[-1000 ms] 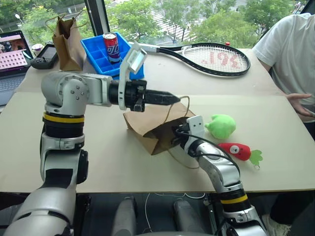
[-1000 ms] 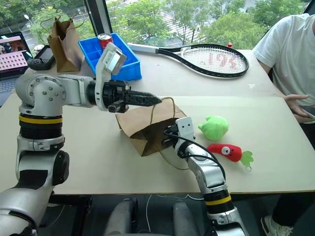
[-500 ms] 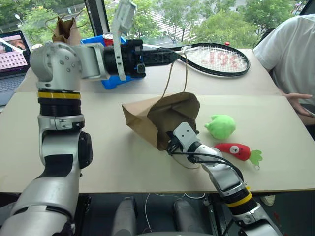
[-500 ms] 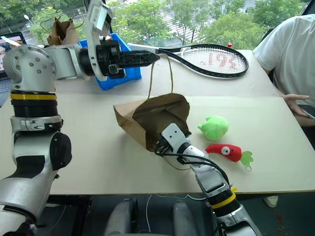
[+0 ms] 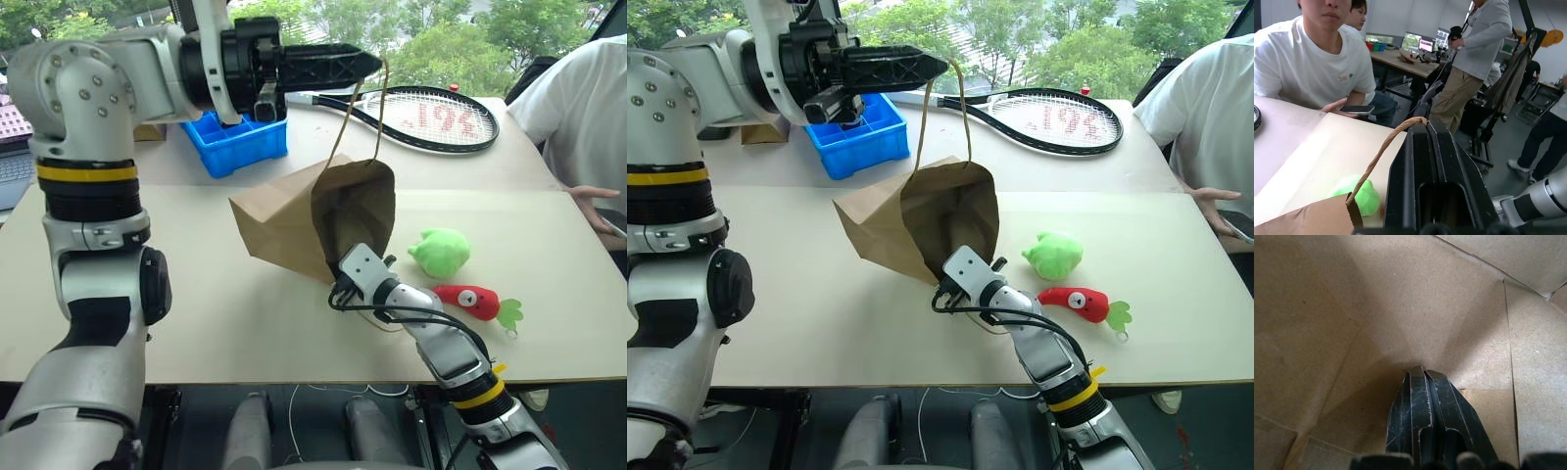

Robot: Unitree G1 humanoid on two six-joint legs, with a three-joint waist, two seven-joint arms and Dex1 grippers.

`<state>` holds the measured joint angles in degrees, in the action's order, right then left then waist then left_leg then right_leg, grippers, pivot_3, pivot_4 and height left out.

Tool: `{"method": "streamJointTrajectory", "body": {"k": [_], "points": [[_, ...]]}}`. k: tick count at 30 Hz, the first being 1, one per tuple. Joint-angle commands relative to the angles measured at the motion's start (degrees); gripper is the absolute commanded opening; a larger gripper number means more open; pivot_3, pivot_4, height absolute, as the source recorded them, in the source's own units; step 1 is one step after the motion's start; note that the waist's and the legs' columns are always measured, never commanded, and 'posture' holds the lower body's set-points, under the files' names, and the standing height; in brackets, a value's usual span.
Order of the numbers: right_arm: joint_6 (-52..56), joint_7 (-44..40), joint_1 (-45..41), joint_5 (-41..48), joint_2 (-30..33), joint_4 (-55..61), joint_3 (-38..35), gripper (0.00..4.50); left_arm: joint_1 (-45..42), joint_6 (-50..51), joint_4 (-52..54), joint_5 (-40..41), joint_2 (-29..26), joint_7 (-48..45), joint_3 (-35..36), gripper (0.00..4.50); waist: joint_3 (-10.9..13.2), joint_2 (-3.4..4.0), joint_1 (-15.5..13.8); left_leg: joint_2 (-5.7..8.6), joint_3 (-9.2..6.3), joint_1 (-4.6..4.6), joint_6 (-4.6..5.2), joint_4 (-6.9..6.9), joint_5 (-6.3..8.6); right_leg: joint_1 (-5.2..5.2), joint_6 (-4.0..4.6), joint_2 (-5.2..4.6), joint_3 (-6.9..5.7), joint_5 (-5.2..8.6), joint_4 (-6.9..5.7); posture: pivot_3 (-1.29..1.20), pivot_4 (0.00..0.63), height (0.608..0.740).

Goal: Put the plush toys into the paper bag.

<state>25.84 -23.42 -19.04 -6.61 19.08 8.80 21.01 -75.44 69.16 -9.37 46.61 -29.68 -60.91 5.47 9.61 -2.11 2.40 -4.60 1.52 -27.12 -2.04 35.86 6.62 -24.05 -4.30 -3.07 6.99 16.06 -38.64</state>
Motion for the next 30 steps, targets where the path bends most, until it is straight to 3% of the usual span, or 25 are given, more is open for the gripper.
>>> {"method": "streamJointTrajectory", "body": {"k": [1,5,9,13,16,19,23,30], "points": [[1.9,-1.4,1.6,1.9,-0.5,0.9,-2.2,0.01,1.2,-2.2,3.6,0.8,-1.2,-1.8,-0.3,0.0,0.0,0.0,0.0,0.0,0.0,0.0,0.0,0.0,0.0,0.0,0.0,0.0,0.0,0.0,0.0,0.0,0.15,0.74],[3.5,-3.9,1.5,9.6,-2.3,9.3,-8.3,0.01,4.7,-2.3,5.1,0.6,-1.7,-1.7,-1.1,0.0,0.0,0.0,0.0,0.0,0.0,-0.03,0.0,-0.01,0.0,-0.02,0.0,0.0,0.0,0.0,0.01,0.0,0.15,0.74],[12.2,-7.2,0.3,17.0,0.9,21.0,-15.2,1.21,7.9,-2.7,6.3,0.3,-2.0,-0.9,-1.5,0.0,0.0,0.02,0.0,-0.01,0.0,-0.07,0.0,0.0,-0.01,-0.08,0.0,0.0,0.0,0.0,-0.03,0.0,0.15,0.74],[28.1,-9.6,-4.4,32.1,6.2,32.6,-29.9,2.55,11.1,-2.7,6.8,-0.2,-2.0,1.5,-1.5,0.0,0.0,0.02,-0.2,-0.01,0.0,-0.06,0.0,-0.01,-0.01,-0.05,0.0,-0.01,0.0,0.0,-0.02,0.0,0.15,0.74],[38.9,-14.0,-5.6,42.3,15.4,35.0,-41.6,3.59,12.8,-1.9,8.1,1.0,-1.4,3.4,-0.5,0.0,0.0,0.02,-0.5,-0.01,0.0,-0.06,0.0,-0.01,0.0,-0.02,0.01,-0.02,-0.01,0.0,-0.01,0.0,0.15,0.74],[41.8,-13.3,-4.9,42.9,22.2,30.5,-47.5,4.47,14.3,-1.3,9.8,2.2,-0.6,5.2,0.0,0.0,0.0,0.01,-1.1,0.0,0.0,-0.07,0.01,-0.03,0.0,0.02,0.01,-0.05,-0.03,0.0,0.16,0.0,0.15,0.74],[37.2,-8.0,-0.9,33.5,27.2,20.5,-41.9,4.47,15.1,0.1,10.9,4.2,1.3,8.8,1.7,0.0,0.0,0.0,-1.3,0.03,0.0,-0.06,0.02,-0.02,0.0,0.02,0.02,-0.06,-0.01,-0.01,0.19,0.0,0.15,0.74],[25.6,-3.9,-2.8,23.4,20.3,-1.0,-27.2,4.47,14.7,4.1,12.1,8.4,3.9,15.1,4.8,0.0,0.0,0.06,0.0,0.1,-0.01,0.0,0.02,-0.02,-0.01,0.02,0.0,-0.05,0.1,-0.01,0.16,0.0,0.15,0.74]]}}
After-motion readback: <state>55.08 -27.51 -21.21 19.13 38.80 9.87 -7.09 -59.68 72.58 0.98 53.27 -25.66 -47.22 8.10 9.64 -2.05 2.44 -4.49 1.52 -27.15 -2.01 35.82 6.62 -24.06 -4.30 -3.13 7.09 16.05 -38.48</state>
